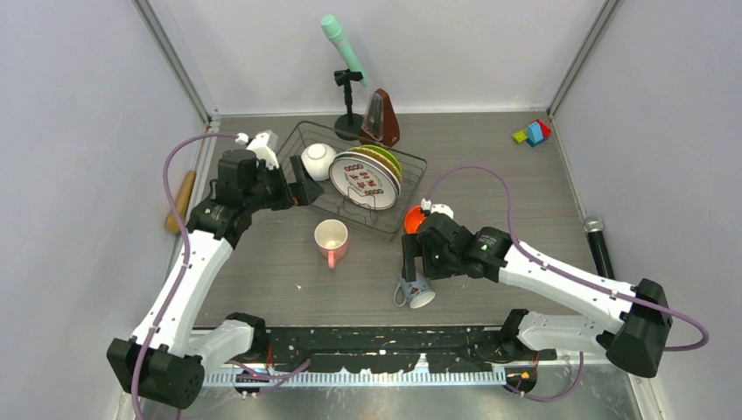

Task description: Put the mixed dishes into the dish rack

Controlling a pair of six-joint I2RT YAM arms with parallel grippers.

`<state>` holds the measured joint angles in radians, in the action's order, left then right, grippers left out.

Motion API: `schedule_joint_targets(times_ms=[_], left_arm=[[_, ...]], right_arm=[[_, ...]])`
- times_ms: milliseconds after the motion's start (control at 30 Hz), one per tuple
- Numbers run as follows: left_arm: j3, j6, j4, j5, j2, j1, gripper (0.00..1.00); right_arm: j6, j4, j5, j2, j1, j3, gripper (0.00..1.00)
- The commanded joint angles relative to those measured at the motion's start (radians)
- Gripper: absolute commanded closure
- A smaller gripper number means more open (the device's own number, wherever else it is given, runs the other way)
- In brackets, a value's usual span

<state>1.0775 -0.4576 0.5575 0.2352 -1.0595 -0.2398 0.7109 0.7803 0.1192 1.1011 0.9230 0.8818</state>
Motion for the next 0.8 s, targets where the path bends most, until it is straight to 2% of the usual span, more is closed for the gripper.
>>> schedule_joint_targets(times_ms=[0, 167, 433, 633, 700, 767], left_arm=[[-0.015, -0.031, -0.004, 0.106, 0.073, 0.005, 0.00], [0.013, -0.023, 0.038, 0.132, 0.077, 0.005, 0.00], [-0.004, -0.012, 0.091, 0.253, 0.092, 0.005, 0.00], [-0.012, -0.026, 0.109, 0.323, 0.067, 0.005, 0.00], [-0.010, -0.044, 0.106, 0.364, 0.048, 0.005, 0.01], [-0.019, -0.070, 0.081, 0.443, 0.025, 0.005, 0.06]], right_arm=[[0.059, -0.027, 0.074, 0.053, 0.044, -0.024, 0.03], [0.066, -0.084, 0.040, 0.114, 0.057, -0.080, 0.02], [0.045, -0.155, -0.009, 0.204, 0.057, -0.129, 0.04], [0.044, -0.187, -0.066, 0.209, 0.057, -0.158, 0.16], [0.035, -0.184, -0.073, 0.205, 0.057, -0.157, 0.32], [0.016, -0.176, -0.048, 0.187, 0.057, -0.150, 0.41]])
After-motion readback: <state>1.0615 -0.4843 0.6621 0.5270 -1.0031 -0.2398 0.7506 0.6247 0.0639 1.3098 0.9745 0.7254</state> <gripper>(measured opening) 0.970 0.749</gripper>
